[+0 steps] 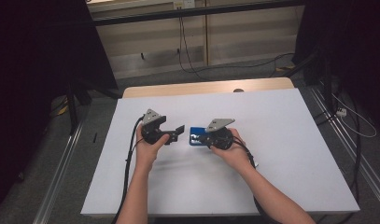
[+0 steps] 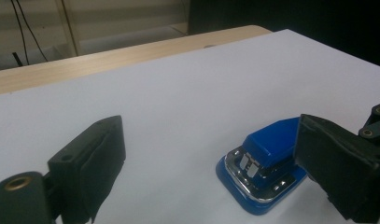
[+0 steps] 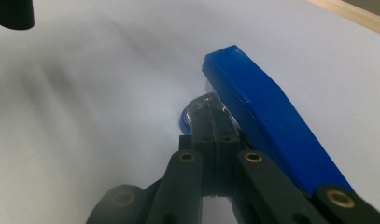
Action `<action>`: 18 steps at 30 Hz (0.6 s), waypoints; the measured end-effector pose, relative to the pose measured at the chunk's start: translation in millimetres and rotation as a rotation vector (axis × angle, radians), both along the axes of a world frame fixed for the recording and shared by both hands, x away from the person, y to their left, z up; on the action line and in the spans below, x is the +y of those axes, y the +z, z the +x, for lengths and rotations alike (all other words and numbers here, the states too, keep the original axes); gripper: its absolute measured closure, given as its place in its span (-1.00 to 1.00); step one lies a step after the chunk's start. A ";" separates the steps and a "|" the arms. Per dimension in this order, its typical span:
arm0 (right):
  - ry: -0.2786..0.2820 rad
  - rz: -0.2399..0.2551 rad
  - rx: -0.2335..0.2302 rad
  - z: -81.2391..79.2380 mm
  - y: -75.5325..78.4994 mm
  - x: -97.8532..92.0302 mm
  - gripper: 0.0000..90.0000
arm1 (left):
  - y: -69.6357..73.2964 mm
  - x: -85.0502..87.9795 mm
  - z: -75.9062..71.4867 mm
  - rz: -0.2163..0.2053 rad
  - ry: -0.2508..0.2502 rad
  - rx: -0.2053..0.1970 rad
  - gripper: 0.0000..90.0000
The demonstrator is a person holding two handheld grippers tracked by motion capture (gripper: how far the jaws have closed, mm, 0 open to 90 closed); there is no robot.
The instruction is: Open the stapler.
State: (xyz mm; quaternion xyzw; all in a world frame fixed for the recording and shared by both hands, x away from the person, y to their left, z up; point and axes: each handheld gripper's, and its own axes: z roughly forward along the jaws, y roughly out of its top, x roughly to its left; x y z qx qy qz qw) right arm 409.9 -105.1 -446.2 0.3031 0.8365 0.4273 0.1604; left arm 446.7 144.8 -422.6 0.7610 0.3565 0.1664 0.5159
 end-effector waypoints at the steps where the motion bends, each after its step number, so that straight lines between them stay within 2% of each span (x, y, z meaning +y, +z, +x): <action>1: 0.005 -0.003 0.001 0.5 -1.1 0.5 1.00 | -0.8 -0.1 0.0 0.013 -0.003 0.005 -0.73; 5: 0.007 -0.005 0.002 1.0 -1.9 1.2 1.00 | -3.4 -1.6 0.3 0.051 0.001 0.015 -0.62; 8: 0.003 -0.007 0.004 1.6 -2.1 1.8 1.00 | -4.6 -2.3 0.2 0.077 -0.011 0.022 -0.45; 11: -0.002 -0.010 0.008 3.1 -3.9 1.9 1.00 | -6.1 -3.3 0.3 0.082 -0.007 0.030 -0.25; 12: -0.002 -0.010 0.008 3.1 -3.9 1.9 1.00 | -6.4 -3.1 0.4 0.086 -0.008 0.034 -0.25; 13: -0.003 -0.011 0.008 3.6 -4.6 2.0 1.00 | -6.7 -3.0 0.5 0.090 -0.010 0.037 -0.15; 14: -0.003 -0.011 0.008 3.6 -4.6 2.0 1.00 | -7.0 -2.9 0.8 0.094 -0.012 0.037 -0.15; 17: -0.004 -0.028 0.002 4.6 -5.5 2.6 1.00 | -8.5 -3.2 1.2 0.096 -0.023 0.046 0.11; 18: -0.004 -0.028 0.002 4.6 -5.5 2.6 1.00 | -9.4 -4.2 1.1 0.087 -0.022 0.057 0.11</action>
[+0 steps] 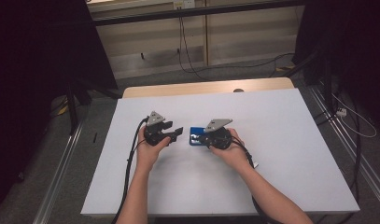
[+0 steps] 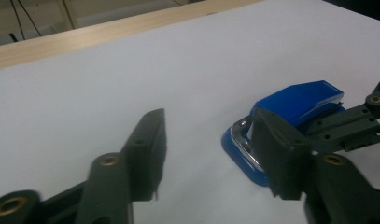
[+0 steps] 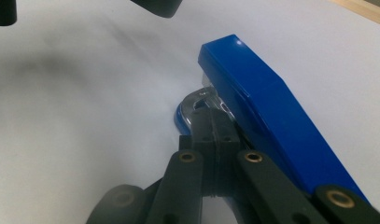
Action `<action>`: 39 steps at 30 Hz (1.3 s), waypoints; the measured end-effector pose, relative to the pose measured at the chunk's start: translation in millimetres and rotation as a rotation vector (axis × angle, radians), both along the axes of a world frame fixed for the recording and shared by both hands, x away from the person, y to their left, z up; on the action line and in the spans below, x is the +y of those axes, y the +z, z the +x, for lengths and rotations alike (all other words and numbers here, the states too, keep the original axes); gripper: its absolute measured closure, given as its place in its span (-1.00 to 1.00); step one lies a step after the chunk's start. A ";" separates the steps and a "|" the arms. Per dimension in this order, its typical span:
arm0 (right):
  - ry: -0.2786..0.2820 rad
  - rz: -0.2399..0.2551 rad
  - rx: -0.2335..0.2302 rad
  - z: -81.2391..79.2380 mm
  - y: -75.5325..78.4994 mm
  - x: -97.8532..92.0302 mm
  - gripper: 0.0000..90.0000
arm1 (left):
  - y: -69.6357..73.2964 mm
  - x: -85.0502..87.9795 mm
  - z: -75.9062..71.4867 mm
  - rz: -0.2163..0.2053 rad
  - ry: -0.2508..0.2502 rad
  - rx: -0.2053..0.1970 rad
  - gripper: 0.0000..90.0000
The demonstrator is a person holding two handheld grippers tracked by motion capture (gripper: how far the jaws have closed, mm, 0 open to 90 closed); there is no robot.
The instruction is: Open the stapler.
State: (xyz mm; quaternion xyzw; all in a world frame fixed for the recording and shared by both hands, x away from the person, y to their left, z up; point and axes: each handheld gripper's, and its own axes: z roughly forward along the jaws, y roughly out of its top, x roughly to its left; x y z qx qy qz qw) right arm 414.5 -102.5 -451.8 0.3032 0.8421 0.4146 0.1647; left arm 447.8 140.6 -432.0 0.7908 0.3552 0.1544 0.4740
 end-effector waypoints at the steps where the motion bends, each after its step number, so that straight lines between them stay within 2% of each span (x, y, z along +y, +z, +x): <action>1: -0.001 0.002 0.003 0.9 -0.6 0.1 1.00 | -0.6 -0.4 0.3 0.003 -0.003 0.002 0.24; 4: -0.004 0.004 0.003 1.6 -1.2 0.3 1.00 | -2.6 -1.5 0.6 0.009 -0.018 0.019 0.33; 5: -0.003 -0.004 0.002 1.7 -1.8 1.3 1.00 | -3.1 -1.7 0.8 0.012 -0.017 0.022 0.44; 7: -0.002 -0.009 0.000 1.7 -2.1 2.0 1.00 | -4.3 -1.7 1.3 0.019 -0.025 0.032 0.49; 9: 0.001 -0.023 -0.002 2.0 -2.9 3.8 1.00 | -5.3 -2.6 1.2 0.023 -0.034 0.043 0.65; 15: 0.002 -0.037 -0.010 2.9 -3.6 6.8 1.00 | -7.4 -4.7 1.0 0.018 -0.053 0.056 0.83; 25: 0.000 -0.065 -0.029 3.8 -3.1 8.5 1.00 | -12.4 -8.1 2.6 0.008 -0.076 0.102 0.92; 30: -0.003 -0.060 -0.030 3.4 -3.8 8.4 1.00 | -14.6 -9.1 4.6 -0.004 -0.081 0.120 0.99; 37: -0.006 -0.053 -0.026 3.6 -4.1 8.2 1.00 | -18.0 -13.4 6.3 0.021 -0.096 0.128 1.00; 39: -0.008 -0.051 -0.025 3.5 -4.3 8.1 1.00 | -19.1 -15.5 6.3 0.016 -0.102 0.132 1.00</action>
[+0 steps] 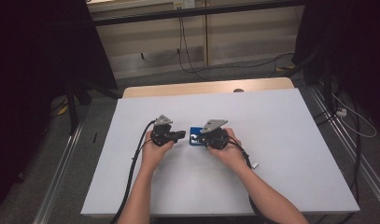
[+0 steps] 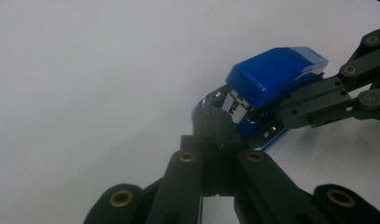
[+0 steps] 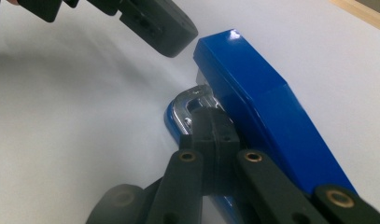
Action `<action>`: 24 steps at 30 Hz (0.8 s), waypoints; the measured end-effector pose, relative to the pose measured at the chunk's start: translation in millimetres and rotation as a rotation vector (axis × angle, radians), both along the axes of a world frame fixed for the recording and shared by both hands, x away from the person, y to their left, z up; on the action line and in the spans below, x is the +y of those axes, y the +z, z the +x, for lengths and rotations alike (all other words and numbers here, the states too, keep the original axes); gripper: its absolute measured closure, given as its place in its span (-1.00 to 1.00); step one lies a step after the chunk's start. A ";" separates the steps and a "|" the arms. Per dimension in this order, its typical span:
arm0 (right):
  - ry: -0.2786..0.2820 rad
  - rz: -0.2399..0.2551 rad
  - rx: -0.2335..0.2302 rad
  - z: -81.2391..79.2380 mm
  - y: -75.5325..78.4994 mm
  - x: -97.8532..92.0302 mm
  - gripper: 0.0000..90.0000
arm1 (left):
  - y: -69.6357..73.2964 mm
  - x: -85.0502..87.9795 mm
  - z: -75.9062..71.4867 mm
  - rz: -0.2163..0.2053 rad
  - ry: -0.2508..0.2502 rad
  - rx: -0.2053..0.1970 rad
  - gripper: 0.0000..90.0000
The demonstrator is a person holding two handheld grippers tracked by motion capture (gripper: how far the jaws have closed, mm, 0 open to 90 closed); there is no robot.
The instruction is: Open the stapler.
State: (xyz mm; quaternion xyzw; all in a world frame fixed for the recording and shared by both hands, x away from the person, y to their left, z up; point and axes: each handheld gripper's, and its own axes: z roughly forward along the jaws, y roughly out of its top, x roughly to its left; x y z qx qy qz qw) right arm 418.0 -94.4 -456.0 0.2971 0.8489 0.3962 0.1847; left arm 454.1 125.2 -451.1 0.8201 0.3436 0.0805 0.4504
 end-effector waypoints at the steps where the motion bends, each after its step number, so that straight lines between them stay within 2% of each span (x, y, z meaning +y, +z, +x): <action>1: 0.000 0.001 0.000 0.0 -0.1 -0.1 1.00 | -0.1 -0.7 0.1 0.004 -0.003 -0.001 1.00; 6: -0.004 0.005 0.002 -0.1 -0.2 -0.4 1.00 | -0.3 -4.8 0.5 0.002 -0.009 0.004 1.00; 14: -0.008 0.009 0.006 -0.3 -0.3 -0.3 1.00 | -1.6 -11.2 1.8 0.025 -0.027 0.002 1.00; 24: -0.016 0.029 0.014 -0.1 -1.3 -1.8 1.00 | -2.4 -13.8 3.7 0.010 -0.021 0.008 1.00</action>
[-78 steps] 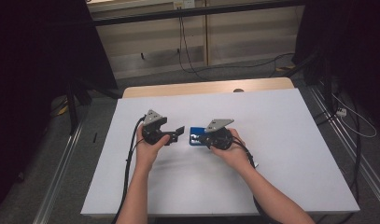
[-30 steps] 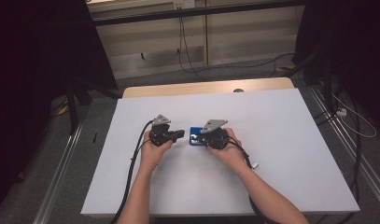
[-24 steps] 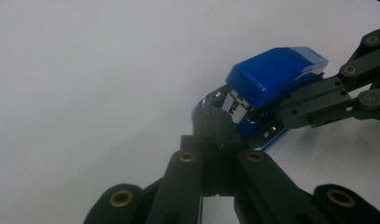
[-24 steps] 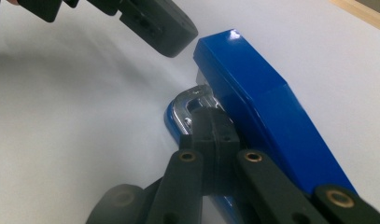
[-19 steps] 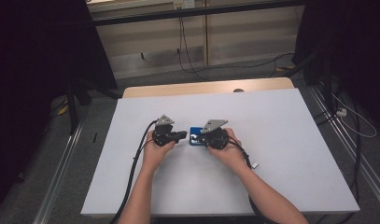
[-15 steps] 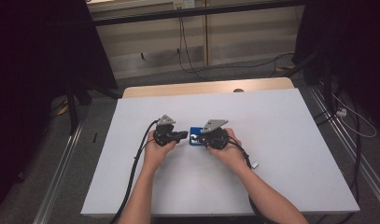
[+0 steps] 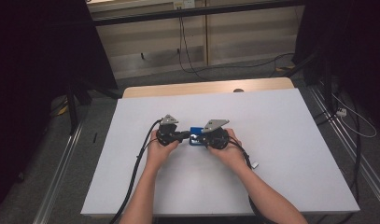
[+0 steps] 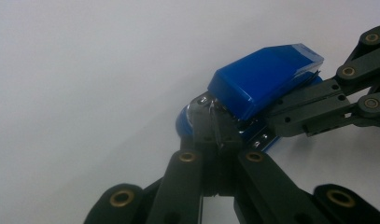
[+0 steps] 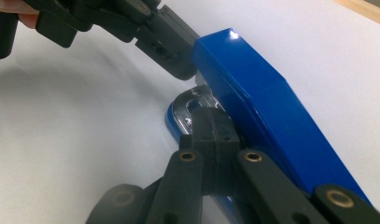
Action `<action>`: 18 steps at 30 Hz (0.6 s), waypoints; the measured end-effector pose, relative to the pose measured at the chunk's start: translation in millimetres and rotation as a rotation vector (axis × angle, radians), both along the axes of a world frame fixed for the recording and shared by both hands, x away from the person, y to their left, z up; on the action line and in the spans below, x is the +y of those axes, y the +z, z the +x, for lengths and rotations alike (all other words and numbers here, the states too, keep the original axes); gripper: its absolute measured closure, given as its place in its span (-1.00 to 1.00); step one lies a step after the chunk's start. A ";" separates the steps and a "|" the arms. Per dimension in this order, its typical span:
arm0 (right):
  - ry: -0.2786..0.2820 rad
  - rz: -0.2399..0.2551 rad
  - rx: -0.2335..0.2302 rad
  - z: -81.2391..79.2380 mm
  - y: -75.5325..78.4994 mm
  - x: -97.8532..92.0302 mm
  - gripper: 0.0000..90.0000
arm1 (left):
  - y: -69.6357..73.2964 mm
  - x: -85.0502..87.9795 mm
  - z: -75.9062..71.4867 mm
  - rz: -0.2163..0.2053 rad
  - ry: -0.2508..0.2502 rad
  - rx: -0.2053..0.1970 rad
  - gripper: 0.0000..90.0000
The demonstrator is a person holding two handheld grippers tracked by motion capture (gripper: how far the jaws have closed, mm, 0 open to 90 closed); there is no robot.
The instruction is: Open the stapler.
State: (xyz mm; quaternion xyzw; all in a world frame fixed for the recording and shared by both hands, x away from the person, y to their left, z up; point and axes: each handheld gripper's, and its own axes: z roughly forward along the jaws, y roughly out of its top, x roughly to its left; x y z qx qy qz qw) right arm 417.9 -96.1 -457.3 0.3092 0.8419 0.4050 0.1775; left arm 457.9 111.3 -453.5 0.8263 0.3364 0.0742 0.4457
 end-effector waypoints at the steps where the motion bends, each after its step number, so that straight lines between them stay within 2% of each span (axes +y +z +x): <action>1: 0.000 0.000 0.000 0.0 0.0 0.1 1.00 | -0.1 0.1 0.4 0.001 -0.003 0.001 1.00; 10: -0.004 0.005 0.000 -0.3 -0.3 0.0 1.00 | -6.0 -0.5 2.2 0.016 -0.004 0.016 1.00; 18: -0.004 0.009 -0.001 -0.5 -0.9 -0.3 1.00 | -6.4 -0.7 2.4 0.012 -0.002 0.023 1.00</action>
